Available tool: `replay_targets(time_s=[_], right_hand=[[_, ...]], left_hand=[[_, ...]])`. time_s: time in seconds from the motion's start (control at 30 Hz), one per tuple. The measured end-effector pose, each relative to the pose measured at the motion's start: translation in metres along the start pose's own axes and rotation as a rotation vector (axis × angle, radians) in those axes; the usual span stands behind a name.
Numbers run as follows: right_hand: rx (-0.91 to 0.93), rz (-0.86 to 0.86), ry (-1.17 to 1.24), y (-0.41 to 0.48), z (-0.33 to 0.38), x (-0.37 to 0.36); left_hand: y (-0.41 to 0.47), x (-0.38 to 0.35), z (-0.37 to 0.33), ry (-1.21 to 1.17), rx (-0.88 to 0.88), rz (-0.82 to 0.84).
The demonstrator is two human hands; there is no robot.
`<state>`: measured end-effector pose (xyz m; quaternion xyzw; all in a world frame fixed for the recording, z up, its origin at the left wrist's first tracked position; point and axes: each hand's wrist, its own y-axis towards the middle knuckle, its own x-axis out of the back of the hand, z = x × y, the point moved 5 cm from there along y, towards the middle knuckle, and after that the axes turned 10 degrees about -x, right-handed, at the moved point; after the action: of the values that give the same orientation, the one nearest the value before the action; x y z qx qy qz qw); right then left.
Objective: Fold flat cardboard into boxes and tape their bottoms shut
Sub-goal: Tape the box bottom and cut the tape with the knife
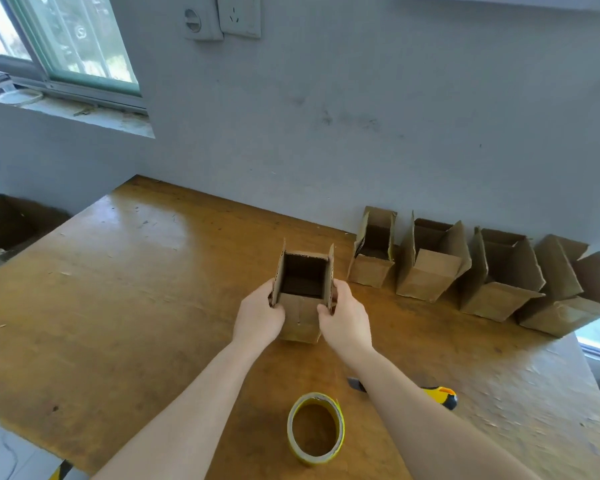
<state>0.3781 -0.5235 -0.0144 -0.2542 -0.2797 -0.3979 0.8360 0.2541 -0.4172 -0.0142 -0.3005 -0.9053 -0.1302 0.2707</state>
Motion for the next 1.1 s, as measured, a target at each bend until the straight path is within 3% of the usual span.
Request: replay_targets(time_s=[0.23,0.53,0.8,1.1], right_hand=[[-0.075,-0.253,-0.049,0.064,0.043,0.0],[-0.163,-0.369,-0.301,0.14,0.056,0.005],[-0.202,-0.282,-0.645,0.177,0.057,0.009],[-0.224,-0.284,-0.64,0.183,0.054,0.01]], left_hand=[[0.095,-0.002,-0.006,0.025,-0.095,0.154],[0.189,-0.032,-0.006,0.002,-0.23,0.304],[0.22,-0.062,-0.007,0.081,-0.26,0.355],[0.224,-0.064,-0.005,0.197,-0.26,0.368]])
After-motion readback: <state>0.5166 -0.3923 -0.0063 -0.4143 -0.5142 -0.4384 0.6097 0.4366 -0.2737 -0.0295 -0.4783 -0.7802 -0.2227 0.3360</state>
